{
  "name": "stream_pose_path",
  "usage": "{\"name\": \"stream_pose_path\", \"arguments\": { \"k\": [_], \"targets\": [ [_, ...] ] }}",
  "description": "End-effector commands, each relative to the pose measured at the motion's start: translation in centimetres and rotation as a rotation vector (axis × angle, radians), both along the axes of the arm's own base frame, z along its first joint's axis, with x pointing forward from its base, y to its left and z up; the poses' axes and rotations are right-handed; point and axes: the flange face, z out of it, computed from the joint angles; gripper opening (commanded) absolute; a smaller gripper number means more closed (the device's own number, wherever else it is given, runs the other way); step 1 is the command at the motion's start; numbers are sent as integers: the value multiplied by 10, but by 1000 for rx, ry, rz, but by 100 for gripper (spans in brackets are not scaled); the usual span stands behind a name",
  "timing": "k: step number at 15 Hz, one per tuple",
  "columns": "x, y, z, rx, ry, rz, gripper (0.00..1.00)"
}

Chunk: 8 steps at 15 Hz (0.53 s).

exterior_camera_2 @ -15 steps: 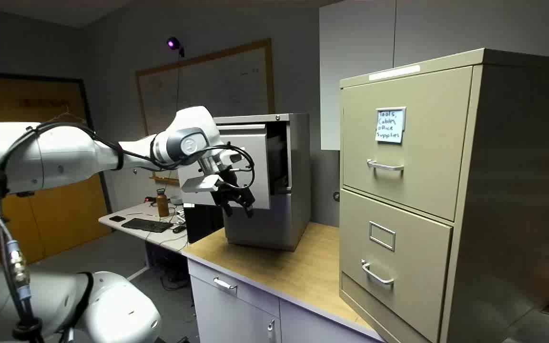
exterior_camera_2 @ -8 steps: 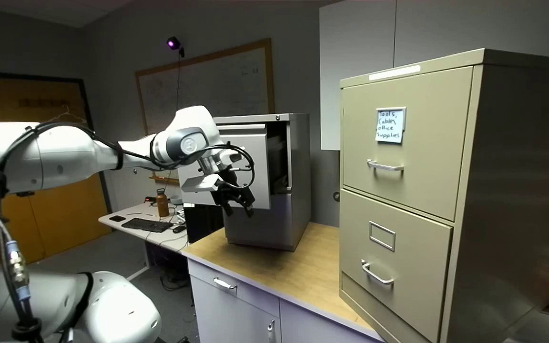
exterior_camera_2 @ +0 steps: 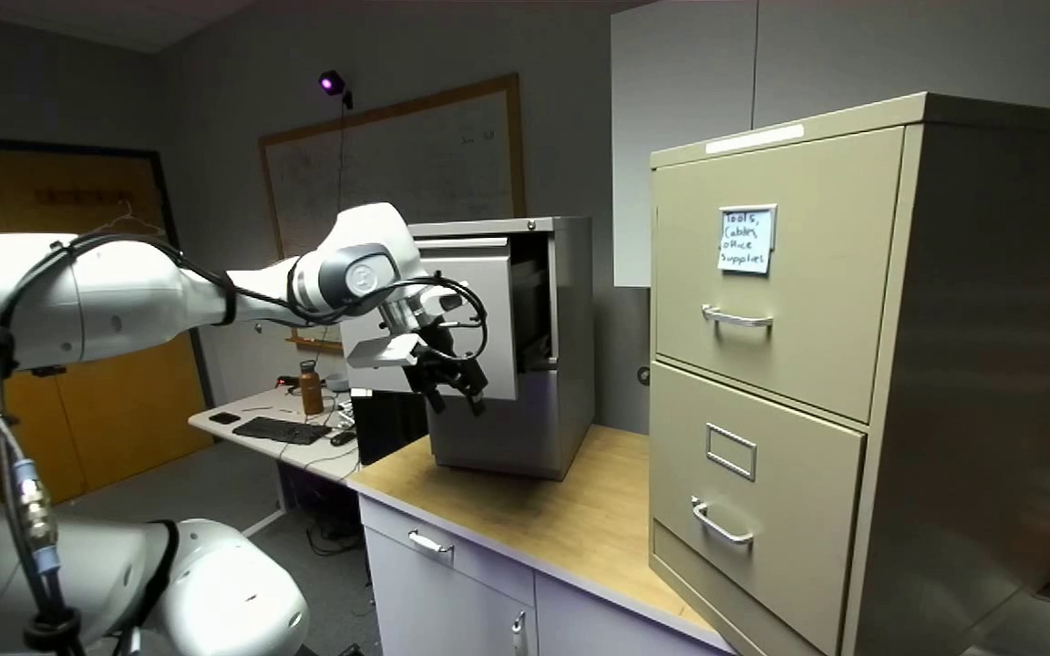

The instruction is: Close the top drawer

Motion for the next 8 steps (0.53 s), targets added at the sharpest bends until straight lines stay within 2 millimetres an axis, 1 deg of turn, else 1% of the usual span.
{"name": "stream_pose_path", "arguments": {
  "k": [1, 4, 6, 7, 8],
  "targets": [
    [5, 7, 8, -7, -35, 3, 100],
    [11, 19, 23, -15, -91, 34, 100],
    [16, 32, 38, -20, -140, 62, 100],
    [19, 40, 46, -21, -172, 75, 86],
    [21, 46, 56, -21, -198, 89, 75]
  ]
}}
